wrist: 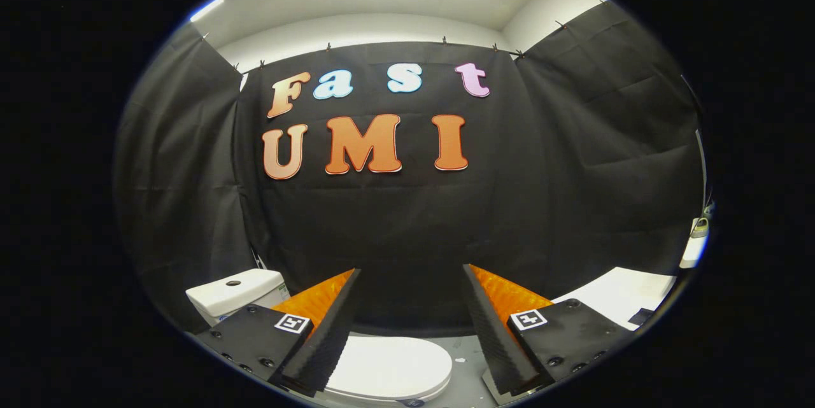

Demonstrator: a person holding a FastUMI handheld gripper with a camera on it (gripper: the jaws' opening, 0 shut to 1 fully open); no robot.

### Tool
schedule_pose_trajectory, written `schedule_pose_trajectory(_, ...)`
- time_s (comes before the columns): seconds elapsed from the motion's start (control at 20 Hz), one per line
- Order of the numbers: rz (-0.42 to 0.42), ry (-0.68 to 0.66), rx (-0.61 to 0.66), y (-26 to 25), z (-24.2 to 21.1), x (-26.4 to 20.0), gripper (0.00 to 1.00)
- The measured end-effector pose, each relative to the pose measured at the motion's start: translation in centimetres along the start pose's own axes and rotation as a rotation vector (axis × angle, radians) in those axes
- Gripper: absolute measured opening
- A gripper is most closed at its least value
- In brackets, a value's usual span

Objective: Open the toilet lid.

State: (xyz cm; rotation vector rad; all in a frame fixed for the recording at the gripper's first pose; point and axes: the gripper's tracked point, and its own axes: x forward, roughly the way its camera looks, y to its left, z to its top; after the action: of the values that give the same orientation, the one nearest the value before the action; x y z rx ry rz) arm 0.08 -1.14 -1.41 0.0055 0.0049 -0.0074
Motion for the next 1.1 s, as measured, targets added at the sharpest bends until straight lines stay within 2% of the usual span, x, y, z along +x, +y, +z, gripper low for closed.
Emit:
schedule_pose_trajectory(0.75, 0.007, 0.054, 0.021, 0.0, -3.8, 0.6, 0.99)
schedule_pose_trajectory(0.95, 0.005, 0.094, 0.032, -0.1, -7.1, 0.6, 0.99)
schedule_pose_trajectory(1.1, 0.015, 0.155, 0.105, -0.2, -11.2, 0.3, 0.99)
